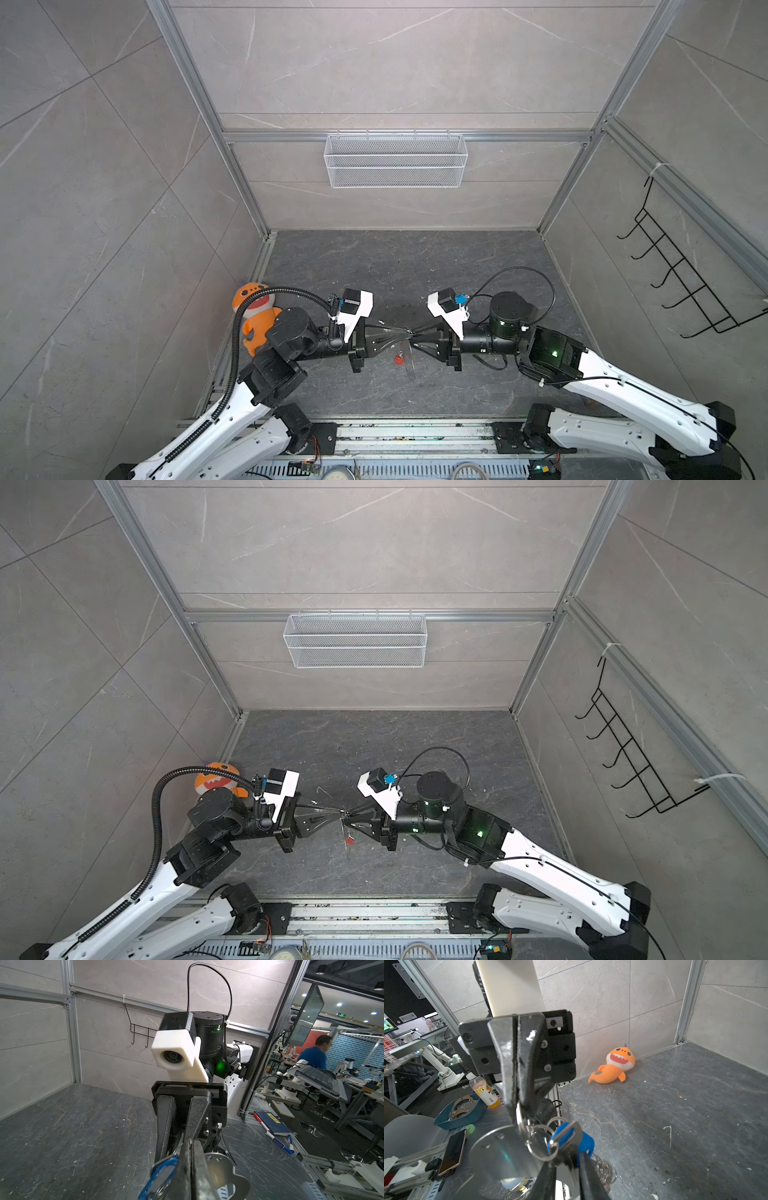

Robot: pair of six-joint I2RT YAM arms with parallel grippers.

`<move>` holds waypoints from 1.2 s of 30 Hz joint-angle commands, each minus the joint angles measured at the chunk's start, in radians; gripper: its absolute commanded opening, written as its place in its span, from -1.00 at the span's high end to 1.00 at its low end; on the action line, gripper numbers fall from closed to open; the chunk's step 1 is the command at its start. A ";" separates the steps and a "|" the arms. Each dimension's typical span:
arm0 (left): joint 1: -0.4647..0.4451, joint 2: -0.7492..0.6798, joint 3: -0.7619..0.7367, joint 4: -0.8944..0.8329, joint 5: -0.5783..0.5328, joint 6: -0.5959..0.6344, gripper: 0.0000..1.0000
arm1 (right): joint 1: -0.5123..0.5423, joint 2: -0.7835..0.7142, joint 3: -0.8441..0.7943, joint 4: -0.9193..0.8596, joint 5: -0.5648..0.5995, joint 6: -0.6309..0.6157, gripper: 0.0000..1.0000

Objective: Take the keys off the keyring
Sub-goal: 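Pull the right gripper with the blue-tagged key away from the left gripper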

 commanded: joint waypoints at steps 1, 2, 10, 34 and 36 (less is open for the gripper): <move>-0.004 -0.019 0.000 0.090 -0.021 -0.020 1.00 | 0.010 0.007 -0.003 0.013 0.022 -0.003 0.72; -0.003 -0.020 -0.003 0.095 -0.027 -0.024 1.00 | 0.014 0.008 -0.002 0.010 0.027 -0.005 0.78; -0.003 -0.026 -0.041 0.169 -0.130 -0.072 1.00 | 0.055 0.036 0.025 -0.016 0.048 -0.038 1.00; -0.004 -0.134 -0.036 0.015 -0.217 -0.002 1.00 | 0.137 0.023 -0.009 -0.090 0.373 -0.044 1.00; -0.003 -0.147 -0.033 -0.011 -0.225 0.000 1.00 | 0.113 0.009 -0.031 -0.091 0.403 -0.027 1.00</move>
